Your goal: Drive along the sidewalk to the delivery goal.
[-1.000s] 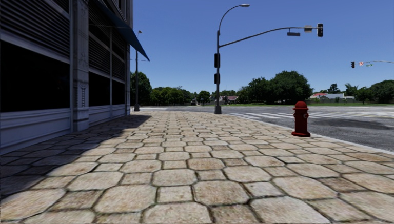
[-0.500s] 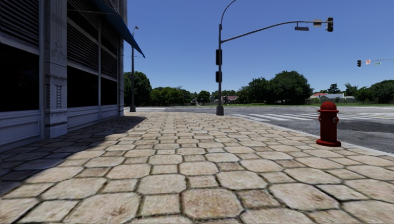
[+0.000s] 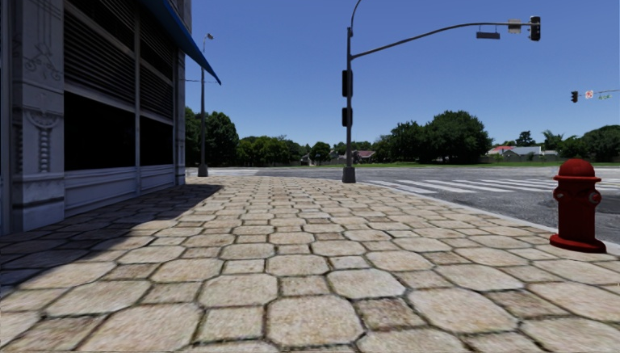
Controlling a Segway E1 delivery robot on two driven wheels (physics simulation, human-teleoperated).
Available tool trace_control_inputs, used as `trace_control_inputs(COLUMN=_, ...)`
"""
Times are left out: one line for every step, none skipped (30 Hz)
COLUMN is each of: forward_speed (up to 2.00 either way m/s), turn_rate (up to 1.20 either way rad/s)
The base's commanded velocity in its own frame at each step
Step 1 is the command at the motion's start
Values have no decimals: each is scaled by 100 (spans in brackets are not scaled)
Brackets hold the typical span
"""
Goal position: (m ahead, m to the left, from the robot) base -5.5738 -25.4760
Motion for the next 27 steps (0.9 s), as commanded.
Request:
trace_control_inputs(forward_speed=82, turn_rate=0)
trace_control_inputs(forward_speed=82, turn_rate=0)
trace_control_inputs(forward_speed=82, turn_rate=0)
trace_control_inputs(forward_speed=82, turn_rate=0)
trace_control_inputs(forward_speed=82, turn_rate=0)
trace_control_inputs(forward_speed=78, turn_rate=0)
trace_control_inputs(forward_speed=54, turn_rate=0)
trace_control_inputs(forward_speed=31, turn_rate=0)
trace_control_inputs(forward_speed=31, turn_rate=0)
trace_control_inputs(forward_speed=25, turn_rate=0)
trace_control_inputs(forward_speed=23, turn_rate=0)
trace_control_inputs(forward_speed=23, turn_rate=0)
trace_control_inputs(forward_speed=13, turn_rate=0)
trace_control_inputs(forward_speed=3, turn_rate=0)
trace_control_inputs(forward_speed=10, turn_rate=0)
trace_control_inputs(forward_speed=10, turn_rate=0)
trace_control_inputs(forward_speed=28, turn_rate=0)
trace_control_inputs(forward_speed=41, turn_rate=0)
trace_control_inputs(forward_speed=41, turn_rate=0)
trace_control_inputs(forward_speed=65, turn_rate=0)
trace_control_inputs(forward_speed=90, turn_rate=0)
trace_control_inputs(forward_speed=109, turn_rate=0)
trace_control_inputs(forward_speed=109, turn_rate=0)
trace_control_inputs(forward_speed=111, turn_rate=0)
trace_control_inputs(forward_speed=111, turn_rate=0)
trace_control_inputs(forward_speed=111, turn_rate=0)
trace_control_inputs(forward_speed=135, turn_rate=0)
